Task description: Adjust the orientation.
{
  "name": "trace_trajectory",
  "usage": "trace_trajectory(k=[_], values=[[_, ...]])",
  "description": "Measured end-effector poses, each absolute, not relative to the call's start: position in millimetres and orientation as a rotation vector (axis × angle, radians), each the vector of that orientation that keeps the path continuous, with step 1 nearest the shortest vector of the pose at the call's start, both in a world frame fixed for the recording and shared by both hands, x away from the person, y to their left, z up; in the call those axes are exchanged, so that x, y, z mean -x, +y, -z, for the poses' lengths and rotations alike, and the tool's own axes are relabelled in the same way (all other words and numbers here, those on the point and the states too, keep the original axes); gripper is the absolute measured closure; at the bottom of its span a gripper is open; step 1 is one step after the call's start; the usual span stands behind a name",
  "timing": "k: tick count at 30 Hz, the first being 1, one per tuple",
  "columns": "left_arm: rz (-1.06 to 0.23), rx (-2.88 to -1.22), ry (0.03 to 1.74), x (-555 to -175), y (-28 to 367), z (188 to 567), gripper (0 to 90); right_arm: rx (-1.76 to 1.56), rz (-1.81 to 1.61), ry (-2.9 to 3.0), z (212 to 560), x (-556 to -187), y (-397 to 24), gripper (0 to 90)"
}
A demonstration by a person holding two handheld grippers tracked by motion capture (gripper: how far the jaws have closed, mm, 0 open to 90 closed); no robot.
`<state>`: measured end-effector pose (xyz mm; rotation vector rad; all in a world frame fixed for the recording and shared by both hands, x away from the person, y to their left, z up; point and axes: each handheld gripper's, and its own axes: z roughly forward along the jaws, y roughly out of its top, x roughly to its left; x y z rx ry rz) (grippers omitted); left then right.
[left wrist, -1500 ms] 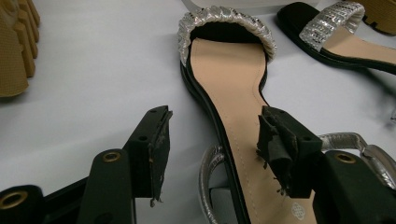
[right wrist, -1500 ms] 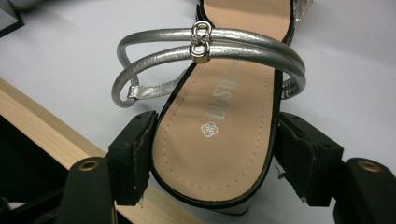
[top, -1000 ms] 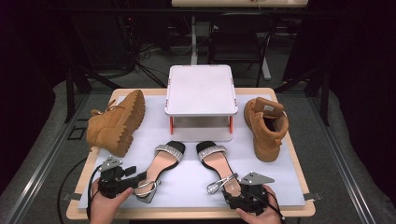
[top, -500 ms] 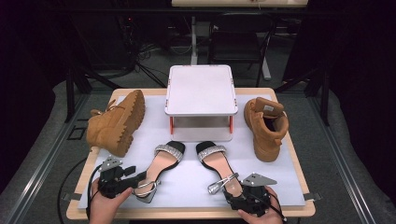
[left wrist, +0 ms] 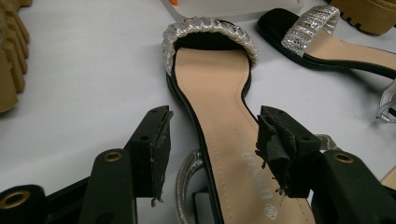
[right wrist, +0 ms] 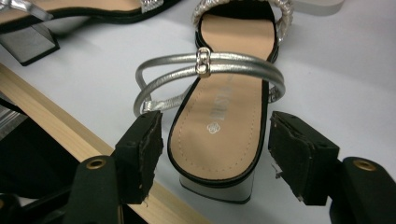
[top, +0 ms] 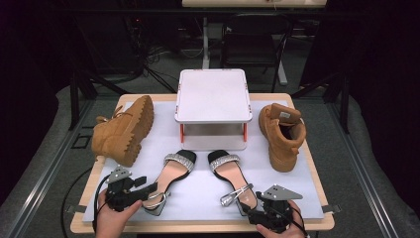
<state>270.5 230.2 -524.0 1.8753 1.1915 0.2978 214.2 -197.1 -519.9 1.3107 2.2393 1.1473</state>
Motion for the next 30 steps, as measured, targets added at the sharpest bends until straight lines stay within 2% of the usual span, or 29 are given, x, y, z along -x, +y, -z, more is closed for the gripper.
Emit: trace_trajectory(k=[3, 9, 16, 17, 30], values=[[-0.317, -1.884, 1.183, -270, 229, 524, 44.8, -1.289, -1.151, 2.21, 517, -213, -199, 41.1], [-0.394, -1.891, 1.202, -267, 229, 521, 44.4, -1.324, -1.179, 2.147, 517, -213, -207, 43.5], [-0.343, -1.888, 1.173, -267, 226, 517, 44.2, -1.341, -1.219, 2.079, 514, -215, -217, 42.8], [-0.339, -1.896, 1.152, -267, 223, 517, 46.3, -1.339, -1.225, 2.072, 513, -216, -218, 42.8], [-0.355, -1.903, 1.134, -275, 217, 509, 51.1, -1.29, -1.136, 2.101, 504, -228, -209, 43.1]])
